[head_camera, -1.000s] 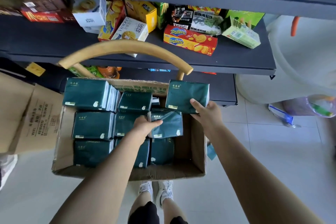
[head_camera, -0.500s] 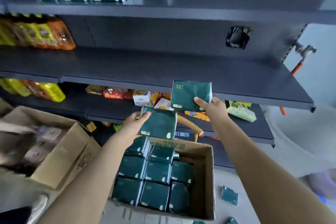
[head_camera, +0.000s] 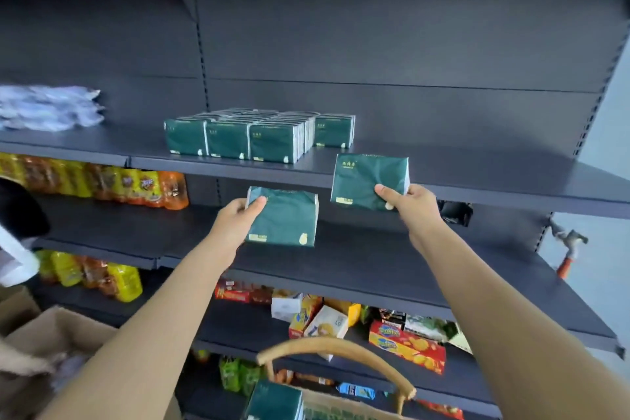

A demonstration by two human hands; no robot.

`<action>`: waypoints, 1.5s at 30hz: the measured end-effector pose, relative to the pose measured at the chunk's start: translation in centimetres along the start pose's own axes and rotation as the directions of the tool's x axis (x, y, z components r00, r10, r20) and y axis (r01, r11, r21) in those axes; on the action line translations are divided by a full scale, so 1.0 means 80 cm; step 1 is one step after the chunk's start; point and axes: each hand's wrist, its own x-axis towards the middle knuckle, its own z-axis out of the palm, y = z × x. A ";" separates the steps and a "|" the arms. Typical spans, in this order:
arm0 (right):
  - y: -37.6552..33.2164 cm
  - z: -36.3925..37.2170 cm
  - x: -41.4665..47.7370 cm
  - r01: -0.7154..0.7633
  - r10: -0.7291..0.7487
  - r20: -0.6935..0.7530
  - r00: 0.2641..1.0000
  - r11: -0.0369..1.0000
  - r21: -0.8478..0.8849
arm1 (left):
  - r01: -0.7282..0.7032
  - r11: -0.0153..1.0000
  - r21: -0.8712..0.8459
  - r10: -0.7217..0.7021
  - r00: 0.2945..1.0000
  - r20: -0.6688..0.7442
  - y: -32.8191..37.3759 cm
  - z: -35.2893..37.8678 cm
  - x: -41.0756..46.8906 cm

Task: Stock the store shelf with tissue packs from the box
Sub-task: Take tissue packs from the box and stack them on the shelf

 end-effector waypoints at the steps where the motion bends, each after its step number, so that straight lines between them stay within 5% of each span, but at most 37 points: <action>1: -0.007 0.009 0.009 0.012 -0.012 -0.015 1.000 1.000 -0.002 | -0.025 1.000 -0.010 0.025 1.000 0.007 0.007 -0.007 0.015; 18: -0.036 0.158 0.221 0.083 -0.143 -0.216 0.966 0.960 -0.267 | -0.179 0.982 -0.061 0.189 0.912 0.365 0.075 -0.053 0.254; 30: 0.002 0.204 0.386 0.087 -0.194 -0.282 0.940 0.932 -0.352 | -0.143 0.979 -0.144 0.188 0.908 0.374 0.063 -0.028 0.294; 37: 0.025 0.214 0.419 0.020 -0.186 -0.211 0.960 0.794 -0.607 | -0.131 0.979 -0.156 0.180 0.915 0.362 0.057 -0.025 0.300; 45: 0.030 0.206 0.437 -0.041 -0.076 -0.186 0.980 0.831 -0.555 | -0.142 0.975 -0.174 0.195 0.917 0.348 0.057 -0.020 0.296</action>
